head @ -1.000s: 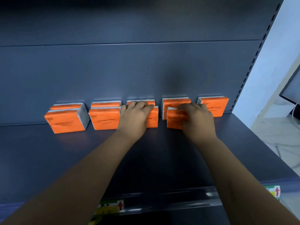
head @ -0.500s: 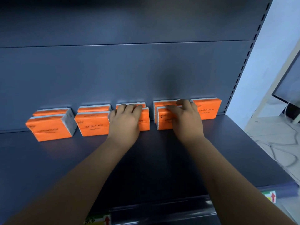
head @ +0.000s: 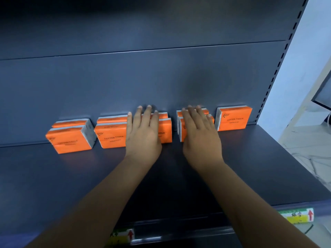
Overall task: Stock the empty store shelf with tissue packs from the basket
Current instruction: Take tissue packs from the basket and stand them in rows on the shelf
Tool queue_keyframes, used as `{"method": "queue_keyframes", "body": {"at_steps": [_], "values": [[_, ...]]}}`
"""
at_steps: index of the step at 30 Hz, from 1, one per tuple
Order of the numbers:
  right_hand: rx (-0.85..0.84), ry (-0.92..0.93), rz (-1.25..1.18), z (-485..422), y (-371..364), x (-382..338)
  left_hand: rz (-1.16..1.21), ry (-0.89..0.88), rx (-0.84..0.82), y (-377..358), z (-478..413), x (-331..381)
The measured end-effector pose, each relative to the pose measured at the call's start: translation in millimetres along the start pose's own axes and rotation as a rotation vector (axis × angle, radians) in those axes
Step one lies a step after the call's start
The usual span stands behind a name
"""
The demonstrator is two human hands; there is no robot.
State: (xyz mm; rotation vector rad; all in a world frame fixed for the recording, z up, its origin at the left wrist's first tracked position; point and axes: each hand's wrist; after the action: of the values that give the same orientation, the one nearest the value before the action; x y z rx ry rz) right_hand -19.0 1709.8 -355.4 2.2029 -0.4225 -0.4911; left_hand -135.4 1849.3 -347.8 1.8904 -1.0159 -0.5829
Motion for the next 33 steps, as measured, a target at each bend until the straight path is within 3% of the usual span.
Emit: {"method": "queue_keyframes", "body": {"at_steps": [9, 19, 25, 33], "values": [[-0.105, -0.059, -0.420, 40.2, 32.5, -113.6, -0.074, 0.138, 0.009, 95.5, 89.1, -37.1], [-0.341, 0.300, -0.637, 132.9, 65.3, -336.9, -0.251, 0.580, -0.013, 217.4, 308.2, -153.9], [-0.501, 0.526, -0.613, 204.2, 49.1, -452.8, -0.244, 0.947, -0.098, 244.7, 444.9, -213.1], [-0.816, 0.644, -0.512, 257.8, -4.5, -516.2, -0.106, 1.229, -0.258, 225.0, 538.4, -237.7]]}}
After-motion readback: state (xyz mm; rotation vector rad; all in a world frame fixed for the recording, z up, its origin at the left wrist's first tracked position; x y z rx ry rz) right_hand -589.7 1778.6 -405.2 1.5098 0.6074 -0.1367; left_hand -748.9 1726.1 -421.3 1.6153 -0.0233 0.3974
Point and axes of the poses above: each hand's wrist, its own z-axis away from the middle knuckle, its own y-axis out of the back of the hand, x = y × z, and after that the axes turned 4 degrees about -x, right-handed
